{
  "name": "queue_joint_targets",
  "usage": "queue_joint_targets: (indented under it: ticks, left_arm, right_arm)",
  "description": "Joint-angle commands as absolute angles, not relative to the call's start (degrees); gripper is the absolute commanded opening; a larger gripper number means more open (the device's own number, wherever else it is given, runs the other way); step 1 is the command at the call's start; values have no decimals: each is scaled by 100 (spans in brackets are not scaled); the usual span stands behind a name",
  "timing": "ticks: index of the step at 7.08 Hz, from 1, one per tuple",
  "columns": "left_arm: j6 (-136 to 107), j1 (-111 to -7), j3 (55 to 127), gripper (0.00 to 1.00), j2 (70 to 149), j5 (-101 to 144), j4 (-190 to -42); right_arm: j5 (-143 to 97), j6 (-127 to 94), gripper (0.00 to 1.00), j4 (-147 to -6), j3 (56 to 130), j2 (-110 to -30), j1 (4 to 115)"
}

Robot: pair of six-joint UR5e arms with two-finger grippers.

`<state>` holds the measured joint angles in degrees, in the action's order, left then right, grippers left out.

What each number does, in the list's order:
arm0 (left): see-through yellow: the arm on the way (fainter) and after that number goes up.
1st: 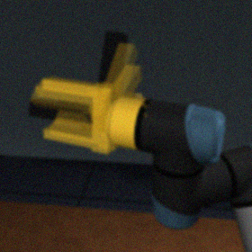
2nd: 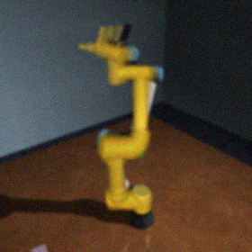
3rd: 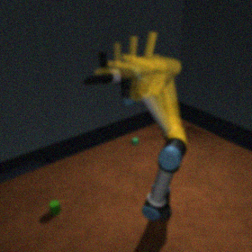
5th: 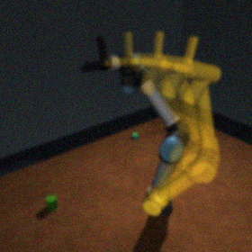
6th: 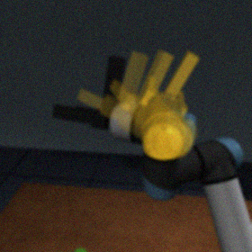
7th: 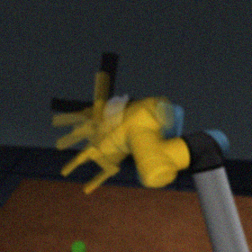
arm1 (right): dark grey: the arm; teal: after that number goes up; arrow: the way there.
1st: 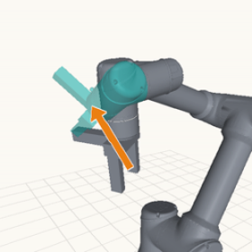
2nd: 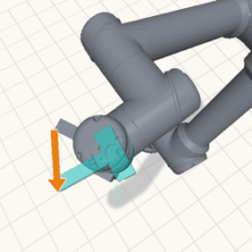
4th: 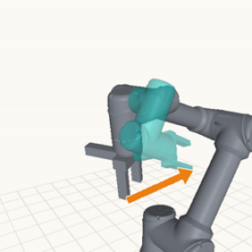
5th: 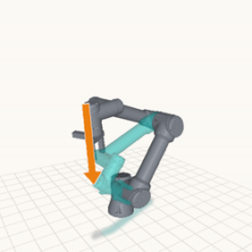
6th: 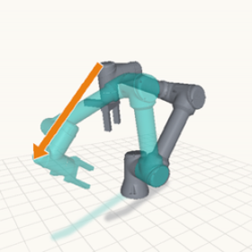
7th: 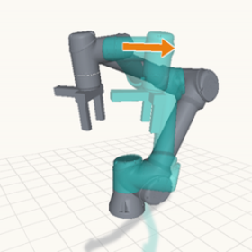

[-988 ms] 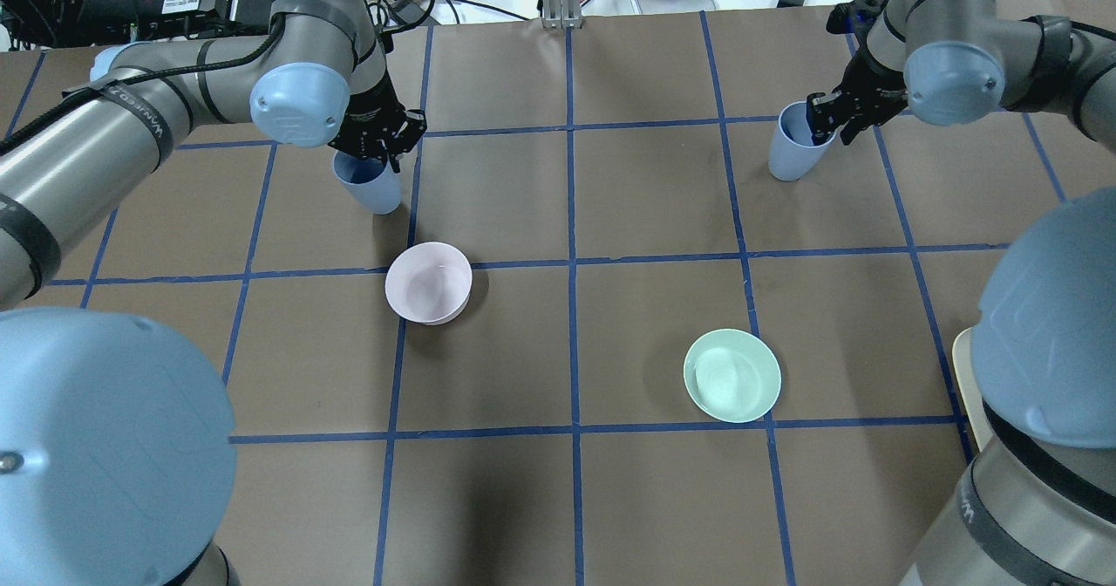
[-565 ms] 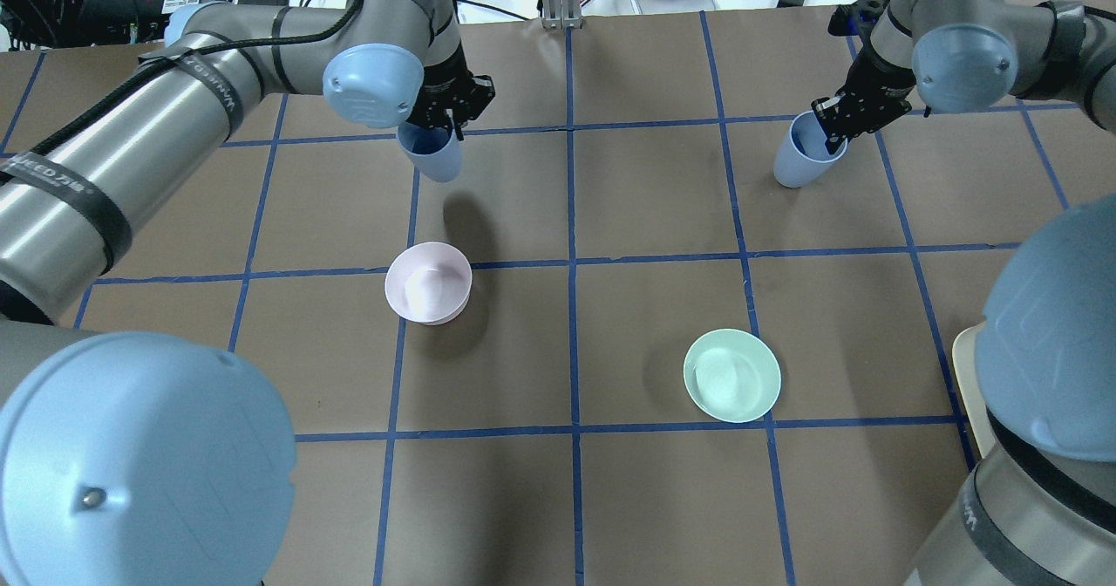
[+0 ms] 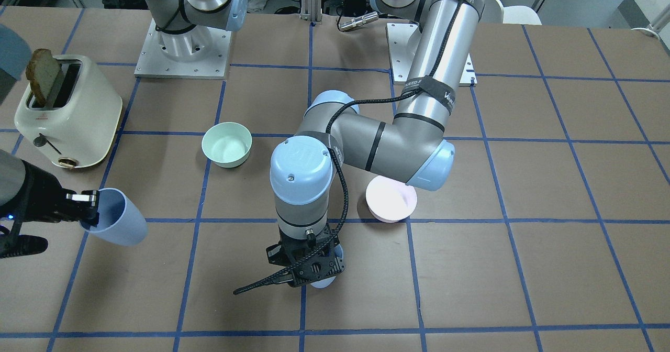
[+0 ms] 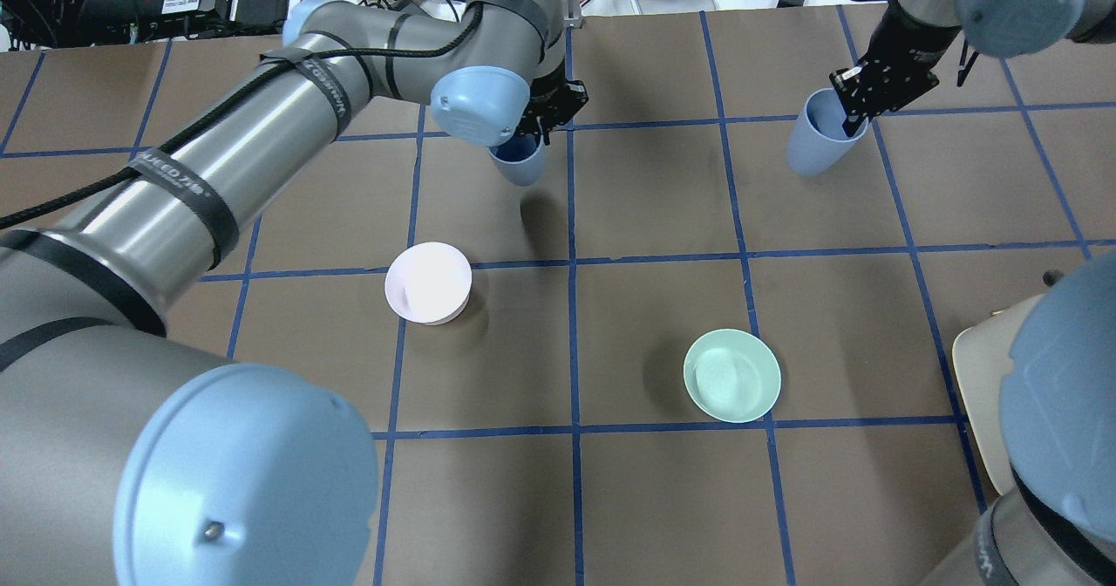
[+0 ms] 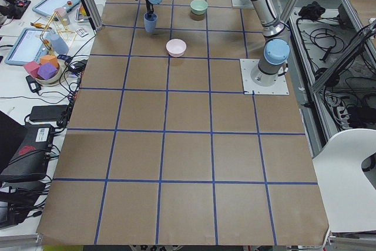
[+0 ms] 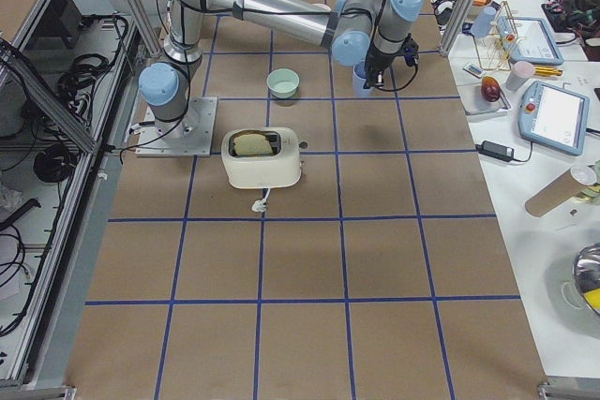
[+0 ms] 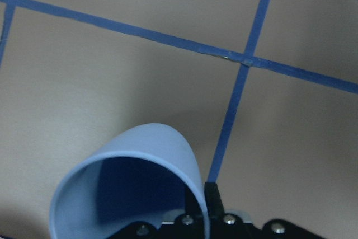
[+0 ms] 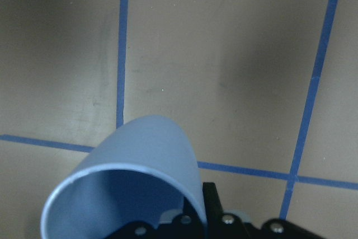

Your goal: Stack blue cups with both arms

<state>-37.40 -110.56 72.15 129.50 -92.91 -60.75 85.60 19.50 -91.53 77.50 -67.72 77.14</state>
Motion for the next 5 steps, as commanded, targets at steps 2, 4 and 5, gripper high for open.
queue_joint_targets:
  ticks: [2, 4, 5]
  left_arm:
    - [-3850, -11180, 7189, 0, 13043, -9272, -5977]
    - [-3858, -11171, 7198, 74, 13034, -9272, -5977]
    - [-3850, -11162, 7190, 100, 12956, -9264, -5977]
  right_arm:
    - [8499, 1916, 0, -8851, 7682, -6776, 7726]
    - [8516, 1620, 0, -8851, 7682, -6776, 7787]
    - [8508, 1452, 0, -8851, 7664, -6776, 7865]
